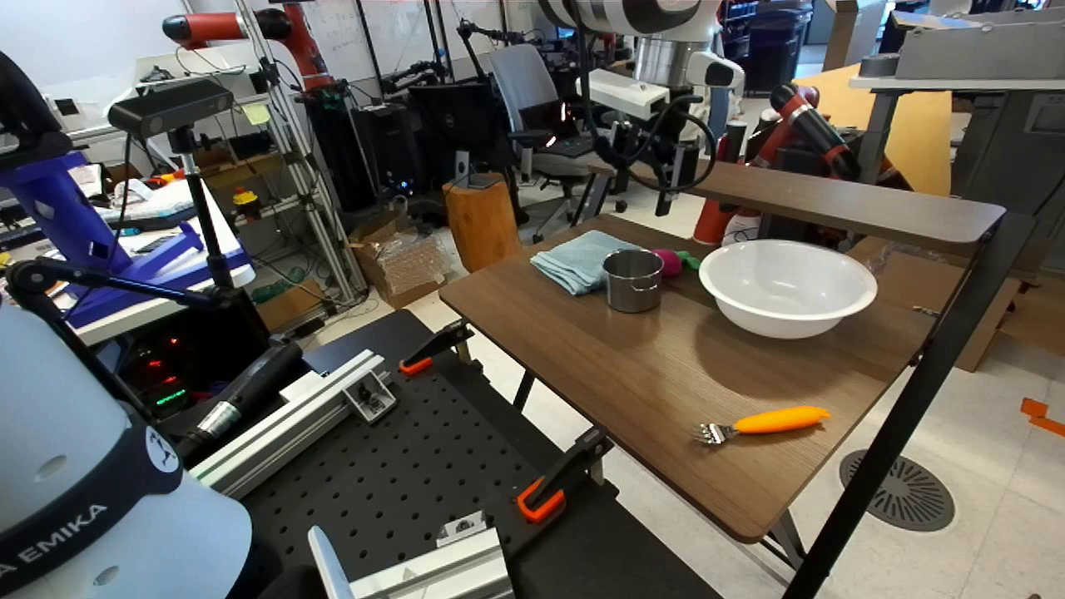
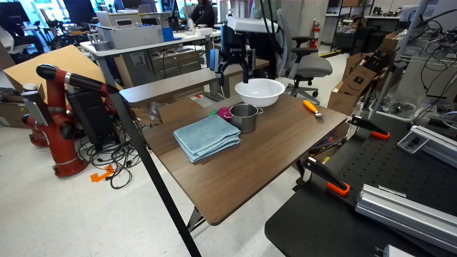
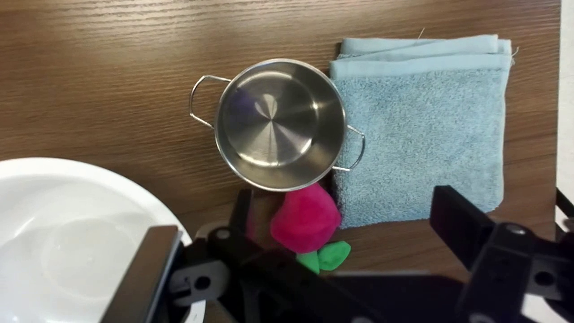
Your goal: Push the silver pot to the edge of the table
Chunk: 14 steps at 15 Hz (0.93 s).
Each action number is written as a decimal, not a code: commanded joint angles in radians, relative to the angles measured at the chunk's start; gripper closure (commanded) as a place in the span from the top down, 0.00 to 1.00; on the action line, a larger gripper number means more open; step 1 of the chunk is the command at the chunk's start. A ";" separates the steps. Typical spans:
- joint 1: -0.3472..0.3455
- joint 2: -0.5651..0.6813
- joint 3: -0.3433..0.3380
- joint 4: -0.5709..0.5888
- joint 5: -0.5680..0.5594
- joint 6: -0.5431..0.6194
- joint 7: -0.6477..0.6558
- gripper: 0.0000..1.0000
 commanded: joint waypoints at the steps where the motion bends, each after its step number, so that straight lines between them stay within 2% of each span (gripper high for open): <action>1: -0.002 0.046 -0.003 0.019 -0.026 0.075 0.025 1.00; 14: -0.003 0.163 -0.007 0.079 -0.054 0.148 0.021 1.00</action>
